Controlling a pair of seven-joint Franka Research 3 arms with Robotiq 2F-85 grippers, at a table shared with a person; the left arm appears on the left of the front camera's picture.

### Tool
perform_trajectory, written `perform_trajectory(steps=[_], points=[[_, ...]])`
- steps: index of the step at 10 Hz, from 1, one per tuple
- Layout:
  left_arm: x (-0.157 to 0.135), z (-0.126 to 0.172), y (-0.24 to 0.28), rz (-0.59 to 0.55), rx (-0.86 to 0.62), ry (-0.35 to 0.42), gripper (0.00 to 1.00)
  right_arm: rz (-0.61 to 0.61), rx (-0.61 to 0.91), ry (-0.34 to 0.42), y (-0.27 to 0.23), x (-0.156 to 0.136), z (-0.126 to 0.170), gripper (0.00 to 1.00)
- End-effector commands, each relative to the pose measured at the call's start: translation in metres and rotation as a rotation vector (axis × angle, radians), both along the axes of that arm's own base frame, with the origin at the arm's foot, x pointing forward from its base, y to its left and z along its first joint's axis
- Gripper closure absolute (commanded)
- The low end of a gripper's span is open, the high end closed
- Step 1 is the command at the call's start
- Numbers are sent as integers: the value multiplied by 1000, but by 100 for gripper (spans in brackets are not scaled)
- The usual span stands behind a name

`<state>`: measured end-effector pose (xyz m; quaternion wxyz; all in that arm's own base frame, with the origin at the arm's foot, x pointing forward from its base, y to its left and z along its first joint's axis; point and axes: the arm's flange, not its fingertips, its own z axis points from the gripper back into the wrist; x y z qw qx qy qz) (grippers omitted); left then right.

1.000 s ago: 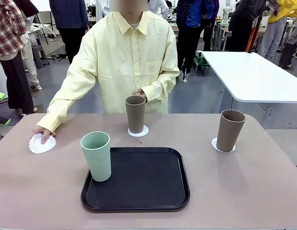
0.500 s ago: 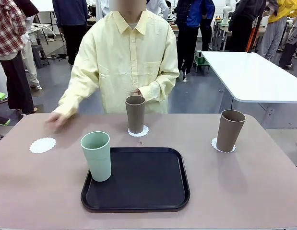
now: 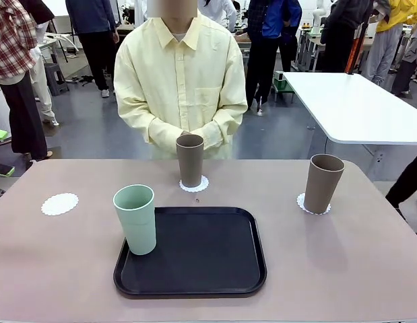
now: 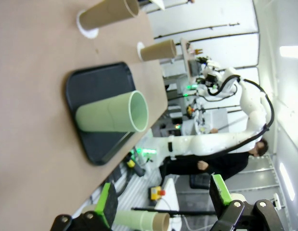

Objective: Place coasters on the table and set cups on them.
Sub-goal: Take one Reusable plastic cup from the Flat Tray and place it on a coaster set by the human.

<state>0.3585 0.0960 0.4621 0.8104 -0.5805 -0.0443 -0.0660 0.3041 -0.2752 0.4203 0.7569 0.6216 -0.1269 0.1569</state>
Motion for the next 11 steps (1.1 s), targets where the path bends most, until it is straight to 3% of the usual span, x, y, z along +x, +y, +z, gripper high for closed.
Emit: perform_trajectory(steps=[1, 5, 6, 7, 9, 11], points=[[0, 1, 1, -2, -11, -14, 0, -2, 3, 9, 0, -1, 0, 0], [0, 0, 0, 0, 0, 0, 0, -2, 3, 9, 0, -1, 0, 0], [8, 6, -11, -94, 157, -246, 0, -2, 3, 9, 0, -1, 0, 0], [12, 11, -29, -215, 295, -408, 0, -2, 3, 9, 0, -1, 0, 0], [10, 18, -64, -430, 524, -651, 0, -2, 3, 9, 0, -1, 0, 0], [6, 28, -96, -527, 691, -810, 0, -2, 3, 9, 0, -1, 0, 0]])
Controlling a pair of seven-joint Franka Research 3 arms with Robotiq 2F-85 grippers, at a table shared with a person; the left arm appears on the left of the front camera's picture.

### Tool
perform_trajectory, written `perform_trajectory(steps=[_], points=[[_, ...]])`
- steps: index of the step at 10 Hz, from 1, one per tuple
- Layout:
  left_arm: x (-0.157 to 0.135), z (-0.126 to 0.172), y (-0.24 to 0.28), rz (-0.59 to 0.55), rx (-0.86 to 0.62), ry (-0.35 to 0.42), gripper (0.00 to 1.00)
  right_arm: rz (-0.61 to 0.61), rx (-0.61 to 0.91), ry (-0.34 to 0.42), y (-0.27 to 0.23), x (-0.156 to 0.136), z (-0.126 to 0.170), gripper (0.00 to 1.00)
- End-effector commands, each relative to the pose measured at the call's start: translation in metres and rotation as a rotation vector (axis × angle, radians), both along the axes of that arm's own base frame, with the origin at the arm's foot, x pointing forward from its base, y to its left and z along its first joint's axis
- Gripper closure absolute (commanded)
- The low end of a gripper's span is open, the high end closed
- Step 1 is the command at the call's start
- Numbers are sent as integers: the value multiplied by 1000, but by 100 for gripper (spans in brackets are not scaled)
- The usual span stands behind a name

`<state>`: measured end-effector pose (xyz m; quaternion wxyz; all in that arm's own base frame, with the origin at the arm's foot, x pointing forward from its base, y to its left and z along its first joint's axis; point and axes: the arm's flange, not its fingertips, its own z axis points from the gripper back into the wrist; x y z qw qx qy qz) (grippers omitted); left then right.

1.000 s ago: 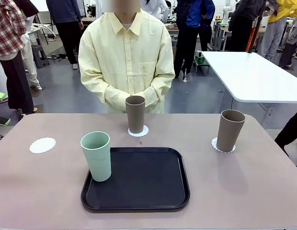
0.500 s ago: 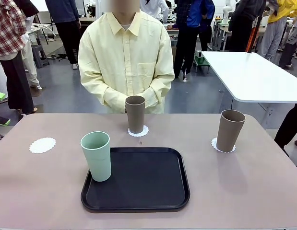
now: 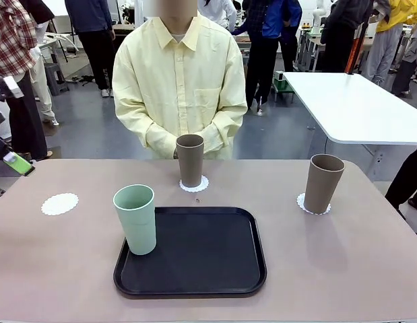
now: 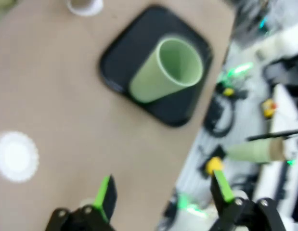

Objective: Place coasters on the table and set cups on them.
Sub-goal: Take one Reusable plastic cup from the Flat Tray and place it on a coaster set by the human.

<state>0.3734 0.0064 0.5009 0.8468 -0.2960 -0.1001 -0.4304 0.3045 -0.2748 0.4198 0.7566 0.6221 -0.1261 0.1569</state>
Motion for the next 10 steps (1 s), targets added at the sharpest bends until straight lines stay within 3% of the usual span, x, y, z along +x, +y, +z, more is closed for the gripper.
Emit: perform_trajectory(steps=[1, 4, 5, 6, 10], points=[[-9, -10, -20, -106, 144, -293, 0, -3, 2, 8, -1, -1, 1, 0], [-9, -12, -60, -202, 259, -319, 0, -3, 2, 8, -1, -1, 1, 0], [-6, -10, -59, -152, 244, -308, 0, -3, 2, 8, -1, -1, 1, 0], [-6, -1, -54, -211, 238, -313, 0, -3, 2, 8, -1, -1, 1, 0], [-6, -1, -54, -211, 238, -313, 0, -3, 2, 8, -1, -1, 1, 0]])
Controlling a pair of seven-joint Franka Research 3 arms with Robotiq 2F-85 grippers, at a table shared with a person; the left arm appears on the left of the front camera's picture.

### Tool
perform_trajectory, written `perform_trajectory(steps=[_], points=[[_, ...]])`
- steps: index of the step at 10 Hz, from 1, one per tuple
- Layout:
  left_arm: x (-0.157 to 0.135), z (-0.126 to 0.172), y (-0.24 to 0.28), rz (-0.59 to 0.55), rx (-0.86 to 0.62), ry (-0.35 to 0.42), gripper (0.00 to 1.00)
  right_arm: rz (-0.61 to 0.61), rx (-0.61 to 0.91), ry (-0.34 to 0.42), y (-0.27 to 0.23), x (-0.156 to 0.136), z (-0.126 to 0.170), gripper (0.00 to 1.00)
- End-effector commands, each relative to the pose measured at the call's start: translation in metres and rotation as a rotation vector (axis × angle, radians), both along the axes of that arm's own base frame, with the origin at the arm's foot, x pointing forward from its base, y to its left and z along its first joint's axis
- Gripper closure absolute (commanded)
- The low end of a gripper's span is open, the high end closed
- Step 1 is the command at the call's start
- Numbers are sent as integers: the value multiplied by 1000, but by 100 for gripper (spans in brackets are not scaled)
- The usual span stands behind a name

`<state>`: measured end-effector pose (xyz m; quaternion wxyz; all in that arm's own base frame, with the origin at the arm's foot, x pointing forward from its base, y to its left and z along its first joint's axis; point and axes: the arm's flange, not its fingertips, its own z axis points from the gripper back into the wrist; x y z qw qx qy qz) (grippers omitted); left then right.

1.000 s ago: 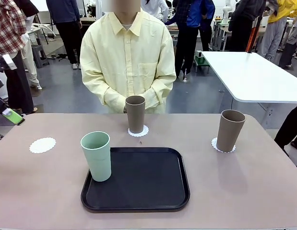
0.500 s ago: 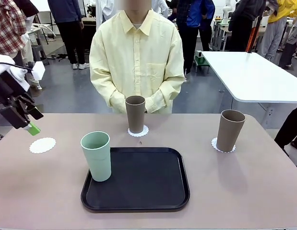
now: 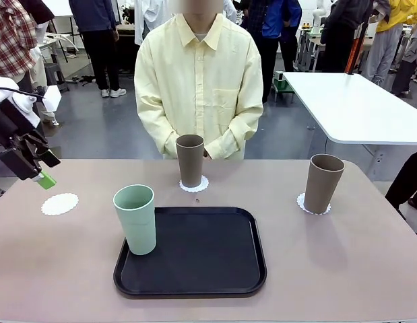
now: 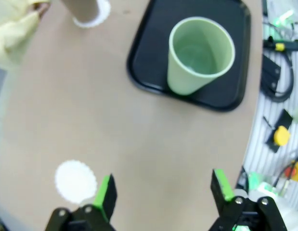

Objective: Place coasters on the table and set cups on them.
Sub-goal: Take one Reusable plastic cup from the Flat Tray and place it on a coaster set by the human.

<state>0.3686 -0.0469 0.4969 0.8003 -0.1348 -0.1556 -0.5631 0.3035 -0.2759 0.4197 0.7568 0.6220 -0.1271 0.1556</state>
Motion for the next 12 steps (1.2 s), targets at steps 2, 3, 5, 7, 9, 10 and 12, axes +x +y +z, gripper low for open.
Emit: perform_trajectory(steps=[2, 3, 5, 7, 9, 10, 12], points=[[7, -14, 0, -87, -79, -73, 0, 0, 2, 8, 0, 0, 1, 0], [10, -27, -1, -152, -161, -165, 0, 0, 2, 8, 0, 0, 1, 0], [9, -56, -2, -322, -259, -284, 0, 0, 2, 8, 0, 0, 1, 0], [11, -85, 9, -332, -384, -239, 0, 0, 2, 8, 0, 0, 1, 0], [15, -110, 21, -313, -497, -189, 0, 0, 2, 8, 0, 0, 1, 0], [14, -128, 23, -295, -564, -185, 0, 0, 2, 8, 0, 0, 1, 0], [7, -157, 16, -286, -672, -214, 0, 0, 2, 8, 0, 0, 1, 0]])
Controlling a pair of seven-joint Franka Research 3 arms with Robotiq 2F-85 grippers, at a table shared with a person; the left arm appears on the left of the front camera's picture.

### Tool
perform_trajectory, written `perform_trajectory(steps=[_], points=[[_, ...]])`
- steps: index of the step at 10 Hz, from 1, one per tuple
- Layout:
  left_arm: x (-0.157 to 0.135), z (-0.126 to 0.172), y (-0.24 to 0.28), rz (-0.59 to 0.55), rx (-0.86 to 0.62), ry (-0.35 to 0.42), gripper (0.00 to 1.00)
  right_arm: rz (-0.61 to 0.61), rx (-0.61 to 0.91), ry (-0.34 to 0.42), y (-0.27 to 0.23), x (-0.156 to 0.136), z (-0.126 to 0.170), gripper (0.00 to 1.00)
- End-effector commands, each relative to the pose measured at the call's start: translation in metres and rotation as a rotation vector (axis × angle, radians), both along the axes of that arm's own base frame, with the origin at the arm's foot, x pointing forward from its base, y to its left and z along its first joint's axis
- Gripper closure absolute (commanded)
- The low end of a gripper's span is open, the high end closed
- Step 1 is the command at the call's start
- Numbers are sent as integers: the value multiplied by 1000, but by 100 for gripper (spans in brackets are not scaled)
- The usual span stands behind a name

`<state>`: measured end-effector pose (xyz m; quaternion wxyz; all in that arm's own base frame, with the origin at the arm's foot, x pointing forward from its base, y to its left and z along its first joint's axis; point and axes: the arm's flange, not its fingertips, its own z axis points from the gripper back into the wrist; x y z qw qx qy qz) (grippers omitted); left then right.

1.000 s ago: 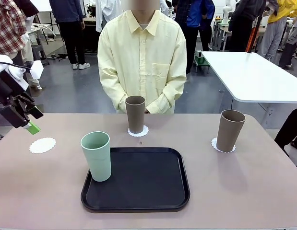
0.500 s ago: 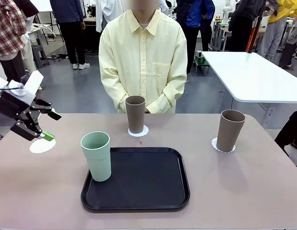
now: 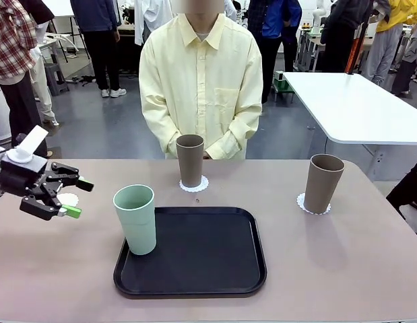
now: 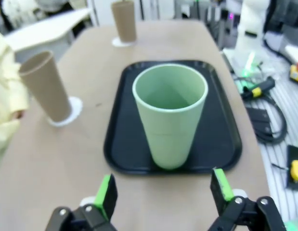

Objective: Place coasters on the table and set cups on them.
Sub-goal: Take one Reusable plastic cup from the Flat Tray and place it on a coaster set by the human.

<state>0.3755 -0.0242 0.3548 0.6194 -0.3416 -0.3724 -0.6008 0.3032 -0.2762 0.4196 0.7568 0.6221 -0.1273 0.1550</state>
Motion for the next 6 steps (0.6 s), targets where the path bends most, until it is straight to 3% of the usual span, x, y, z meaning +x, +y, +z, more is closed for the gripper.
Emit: perform_trajectory(steps=[1, 4, 6], points=[[-5, -23, -10, -10, -100, -35, 0, 1, 2, 8, 1, 0, 1, 0], [-13, -46, -19, -27, -182, -23, 0, 1, 2, 8, 1, 0, 1, 0], [-16, -34, -29, 25, -127, 0, 0, 1, 2, 8, 1, 0, 1, 0]])
